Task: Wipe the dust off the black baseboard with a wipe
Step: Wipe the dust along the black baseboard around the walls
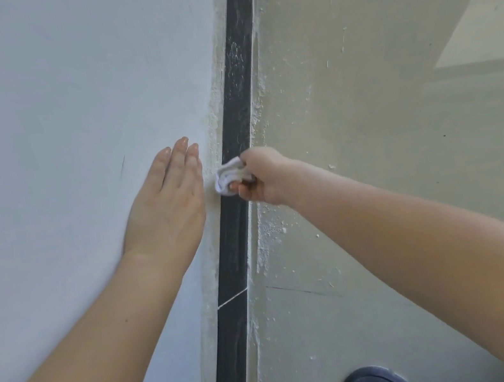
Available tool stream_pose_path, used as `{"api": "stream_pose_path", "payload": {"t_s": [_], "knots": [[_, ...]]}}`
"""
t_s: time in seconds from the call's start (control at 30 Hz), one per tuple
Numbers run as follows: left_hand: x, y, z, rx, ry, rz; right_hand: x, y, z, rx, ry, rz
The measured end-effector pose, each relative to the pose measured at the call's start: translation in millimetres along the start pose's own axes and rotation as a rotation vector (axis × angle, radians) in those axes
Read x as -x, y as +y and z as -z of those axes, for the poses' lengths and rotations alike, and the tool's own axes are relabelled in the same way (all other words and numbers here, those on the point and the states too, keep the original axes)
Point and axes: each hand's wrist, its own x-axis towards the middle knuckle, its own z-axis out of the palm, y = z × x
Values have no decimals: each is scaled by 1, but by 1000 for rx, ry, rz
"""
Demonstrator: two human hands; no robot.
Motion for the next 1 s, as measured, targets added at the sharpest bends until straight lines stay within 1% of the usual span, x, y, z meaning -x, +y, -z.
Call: {"api": "stream_pose_path", "payload": {"t_s": [0.07,0.13,0.17,0.2,0.23,0.27,0.3,0.4,0.43,0.5,0.53,0.63,0.77,0.87,0.93,1.0], "knots": [[0,0,1,25,-14,1,4,-21,3,-71,-5,60],[0,-1,2,47,-26,-7,4,-32,9,-238,9,149],[0,-1,3,63,-29,-7,3,-34,13,-320,41,202],[-1,-2,5,84,-30,0,2,-32,18,-350,89,242],[-3,-3,7,107,-32,11,0,-27,22,-320,136,255],[-5,-4,8,124,-36,20,-1,-17,25,-257,154,226],[-9,-5,10,135,-38,27,-3,-3,27,-177,134,151],[-27,-12,14,129,-11,44,-1,44,25,171,-72,-111],[-34,-15,16,119,-4,45,-1,52,23,218,-122,-149],[-46,-22,19,81,4,36,-1,48,19,114,-142,-141],[-52,-26,21,55,8,33,-6,39,17,45,-119,-107],[-66,-39,22,2,1,35,-19,-5,12,-44,-18,0],[-78,-55,19,-16,-8,39,-26,-57,12,-255,-10,141],[-84,-59,19,-34,-9,20,-32,-68,19,-456,103,246],[-88,-58,20,-33,-21,11,-36,-48,27,-398,208,242],[-90,-57,19,-17,-40,3,-36,-15,37,-242,244,162]]}}
